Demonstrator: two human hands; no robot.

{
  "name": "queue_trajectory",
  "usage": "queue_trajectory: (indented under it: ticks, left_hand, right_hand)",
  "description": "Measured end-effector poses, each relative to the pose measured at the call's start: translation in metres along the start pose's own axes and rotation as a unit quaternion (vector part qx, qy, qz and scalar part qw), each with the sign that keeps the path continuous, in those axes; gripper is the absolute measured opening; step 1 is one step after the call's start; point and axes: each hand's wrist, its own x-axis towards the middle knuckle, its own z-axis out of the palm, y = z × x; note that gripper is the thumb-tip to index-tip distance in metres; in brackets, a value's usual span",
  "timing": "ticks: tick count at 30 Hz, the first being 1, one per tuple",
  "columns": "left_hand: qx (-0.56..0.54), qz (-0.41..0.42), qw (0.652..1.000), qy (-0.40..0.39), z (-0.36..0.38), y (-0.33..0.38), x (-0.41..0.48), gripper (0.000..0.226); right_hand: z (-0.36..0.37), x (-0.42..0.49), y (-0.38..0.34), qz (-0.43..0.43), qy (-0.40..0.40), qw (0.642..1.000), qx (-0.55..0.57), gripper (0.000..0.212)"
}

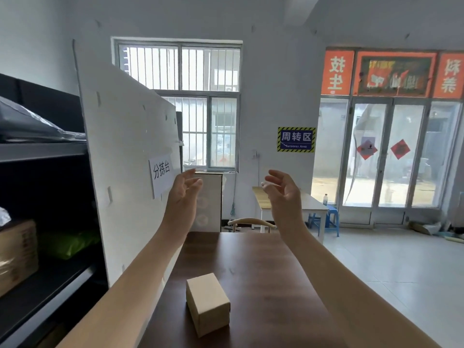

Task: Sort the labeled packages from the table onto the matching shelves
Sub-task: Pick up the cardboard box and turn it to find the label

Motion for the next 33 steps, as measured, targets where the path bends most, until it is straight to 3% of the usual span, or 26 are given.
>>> queue_trajectory:
  ticks: [6,21,33]
  left_hand:
    - [0.016,0.002,1.0,0.009,0.018,-0.025,0.032,0.021]
    - [0.045,0.063,0.995,-0.065,0.004,-0.082,0.123,0.038]
    - [0.026,-0.007,0.998,-0.05,0.004,-0.188,0.177,0.029]
  right_hand:
    - [0.001,0.035,0.027,-0.01,-0.001,1.0,0.019,0.025]
    - [0.053,0.099,0.078,-0.055,-0.005,0.998,-0.001,0.027]
    - [0.084,0.143,0.175,0.008,-0.012,1.0,-0.013,0.033]
